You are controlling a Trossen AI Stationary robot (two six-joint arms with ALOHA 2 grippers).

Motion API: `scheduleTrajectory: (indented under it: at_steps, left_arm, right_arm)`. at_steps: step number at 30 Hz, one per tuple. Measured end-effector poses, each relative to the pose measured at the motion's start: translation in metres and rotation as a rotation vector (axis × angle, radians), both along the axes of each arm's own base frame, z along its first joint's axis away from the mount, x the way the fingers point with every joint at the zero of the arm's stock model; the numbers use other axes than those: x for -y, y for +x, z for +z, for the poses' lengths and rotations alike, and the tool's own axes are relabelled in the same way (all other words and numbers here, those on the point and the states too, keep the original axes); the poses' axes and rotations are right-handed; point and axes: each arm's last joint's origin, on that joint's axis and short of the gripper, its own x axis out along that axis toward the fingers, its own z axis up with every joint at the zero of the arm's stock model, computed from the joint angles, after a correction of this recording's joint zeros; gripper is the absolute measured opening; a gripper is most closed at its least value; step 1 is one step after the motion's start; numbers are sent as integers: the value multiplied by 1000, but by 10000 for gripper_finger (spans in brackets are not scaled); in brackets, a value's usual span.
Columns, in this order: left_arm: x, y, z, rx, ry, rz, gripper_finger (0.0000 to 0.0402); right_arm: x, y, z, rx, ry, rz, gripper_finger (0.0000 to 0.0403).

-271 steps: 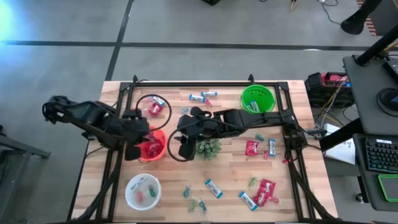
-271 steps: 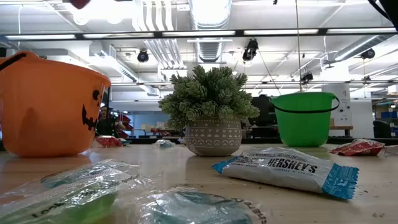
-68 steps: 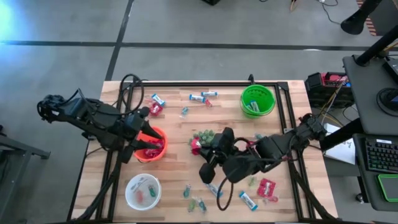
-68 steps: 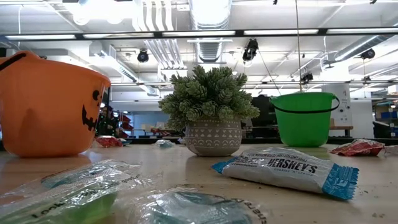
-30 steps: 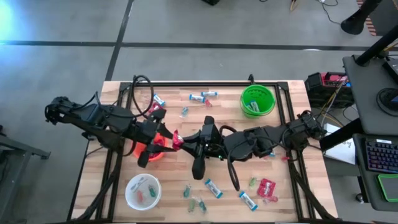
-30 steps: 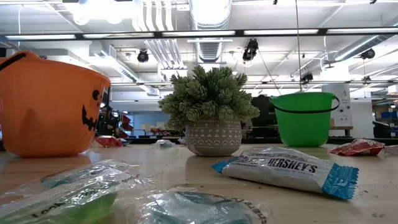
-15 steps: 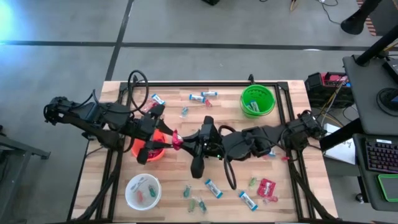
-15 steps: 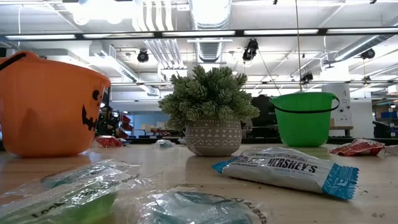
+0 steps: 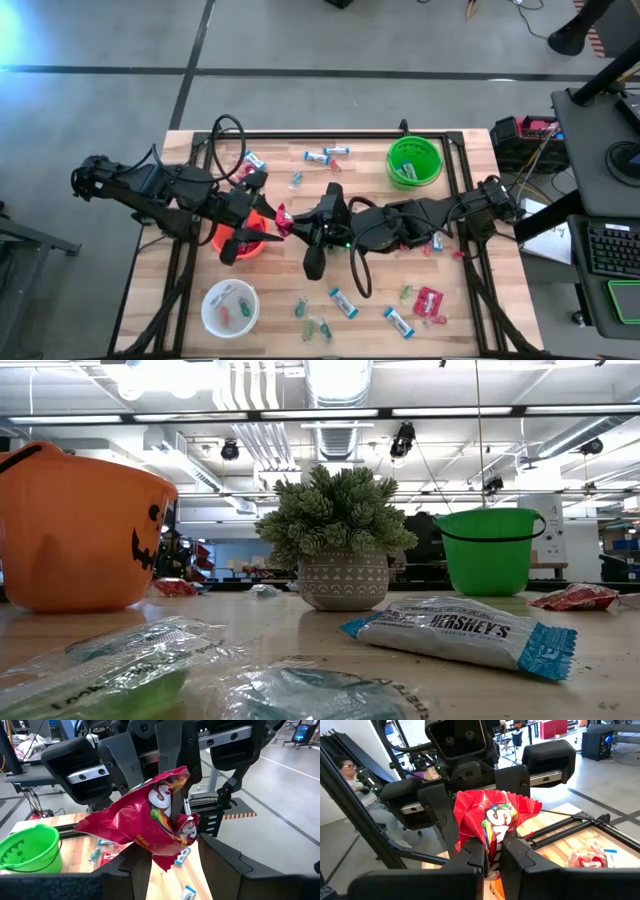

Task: Sort candy
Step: Put the red candy into the orange bucket

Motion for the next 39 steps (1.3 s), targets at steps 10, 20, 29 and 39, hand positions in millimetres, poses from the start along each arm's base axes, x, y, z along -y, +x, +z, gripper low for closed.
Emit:
scheduleTrajectory:
  at_steps: [10, 20, 29, 39]
  left_arm:
    - [-1, 0, 0, 5, 5, -2, 142]
    - [-2, 0, 1, 13, 16, 24, 128]
    - [-2, 0, 0, 10, 58, 17, 23]
    - [-3, -1, -2, -8, 73, 22, 9]
  right_arm:
    - [1, 4, -4, -5, 18, 23, 22]
    - [0, 7, -7, -6, 28, 27, 22]
    - [-1, 7, -7, -9, 29, 37, 22]
    - [-1, 8, -8, -21, -15, 39, 56]
